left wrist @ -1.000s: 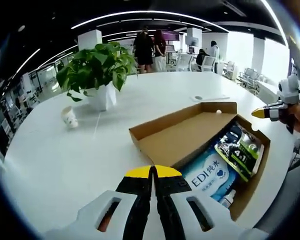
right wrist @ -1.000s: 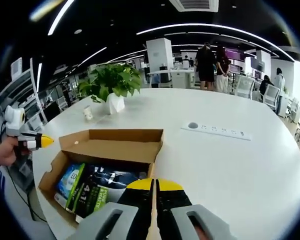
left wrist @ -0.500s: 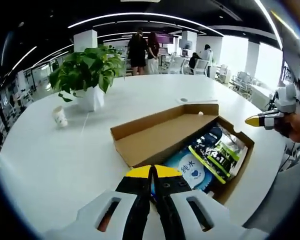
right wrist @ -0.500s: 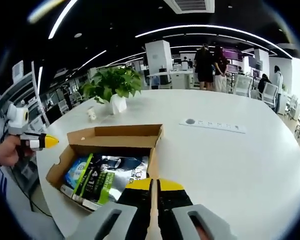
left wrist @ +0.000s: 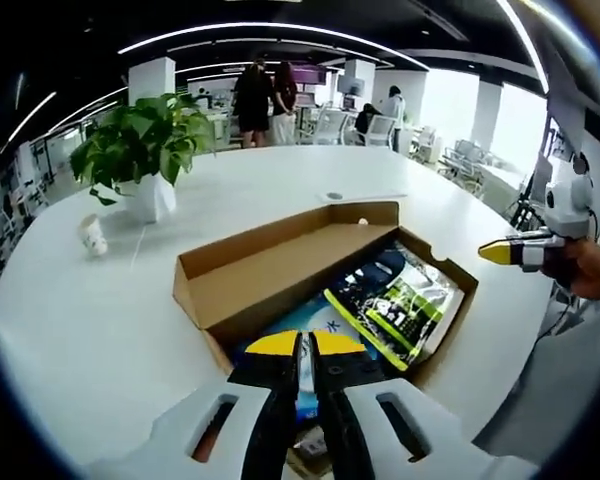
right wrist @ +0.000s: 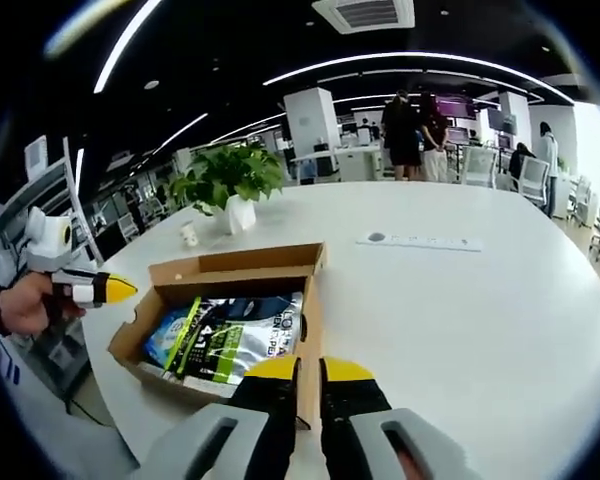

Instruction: Operate the shoe box by opening the lid, removing the specified soft item, and placing it in the target area until the item is outside and the box remains undamaged.

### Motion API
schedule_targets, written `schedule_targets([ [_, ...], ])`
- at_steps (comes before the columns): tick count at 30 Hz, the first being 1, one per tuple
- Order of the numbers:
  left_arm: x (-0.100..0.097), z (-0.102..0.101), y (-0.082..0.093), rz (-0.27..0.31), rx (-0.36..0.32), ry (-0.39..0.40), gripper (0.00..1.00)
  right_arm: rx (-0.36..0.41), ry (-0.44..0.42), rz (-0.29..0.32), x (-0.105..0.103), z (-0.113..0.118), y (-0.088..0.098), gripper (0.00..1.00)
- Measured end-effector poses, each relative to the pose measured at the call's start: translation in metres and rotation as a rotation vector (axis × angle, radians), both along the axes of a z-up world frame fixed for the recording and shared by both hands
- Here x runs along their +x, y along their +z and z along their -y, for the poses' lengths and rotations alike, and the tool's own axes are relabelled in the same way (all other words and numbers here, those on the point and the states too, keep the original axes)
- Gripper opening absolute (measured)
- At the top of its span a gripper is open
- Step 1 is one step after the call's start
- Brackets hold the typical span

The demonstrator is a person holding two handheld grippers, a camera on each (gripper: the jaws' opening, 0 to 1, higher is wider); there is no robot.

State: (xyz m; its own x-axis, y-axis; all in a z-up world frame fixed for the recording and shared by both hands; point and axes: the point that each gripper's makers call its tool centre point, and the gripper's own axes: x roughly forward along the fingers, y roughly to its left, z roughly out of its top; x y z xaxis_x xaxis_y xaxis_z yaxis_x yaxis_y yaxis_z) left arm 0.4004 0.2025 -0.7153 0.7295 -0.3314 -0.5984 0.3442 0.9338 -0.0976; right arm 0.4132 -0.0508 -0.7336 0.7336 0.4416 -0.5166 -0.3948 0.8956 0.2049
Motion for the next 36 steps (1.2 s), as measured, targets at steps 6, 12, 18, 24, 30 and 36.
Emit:
schedule_targets([
  [6,-0.004,0.017,-0.004,-0.010,-0.017,-0.021,0.05,0.020,-0.018,0.000,-0.013,0.008,0.000,0.06],
  [12,-0.011,0.034,-0.011,-0.040,-0.033,-0.051,0.10,0.031,-0.029,0.005,-0.024,0.012,0.003,0.09],
  [18,-0.015,0.043,-0.015,-0.060,-0.048,-0.065,0.14,0.033,-0.031,0.015,-0.029,0.017,0.007,0.12],
  [24,-0.015,0.048,-0.019,-0.076,-0.063,-0.069,0.16,0.033,-0.030,0.021,-0.033,0.017,0.009,0.15],
  [30,-0.014,0.054,-0.021,-0.082,-0.077,-0.072,0.19,0.039,-0.033,0.026,-0.043,0.013,0.011,0.16],
  [36,-0.015,0.059,-0.026,-0.104,-0.096,-0.063,0.22,0.050,-0.044,0.030,-0.047,0.012,0.012,0.16],
])
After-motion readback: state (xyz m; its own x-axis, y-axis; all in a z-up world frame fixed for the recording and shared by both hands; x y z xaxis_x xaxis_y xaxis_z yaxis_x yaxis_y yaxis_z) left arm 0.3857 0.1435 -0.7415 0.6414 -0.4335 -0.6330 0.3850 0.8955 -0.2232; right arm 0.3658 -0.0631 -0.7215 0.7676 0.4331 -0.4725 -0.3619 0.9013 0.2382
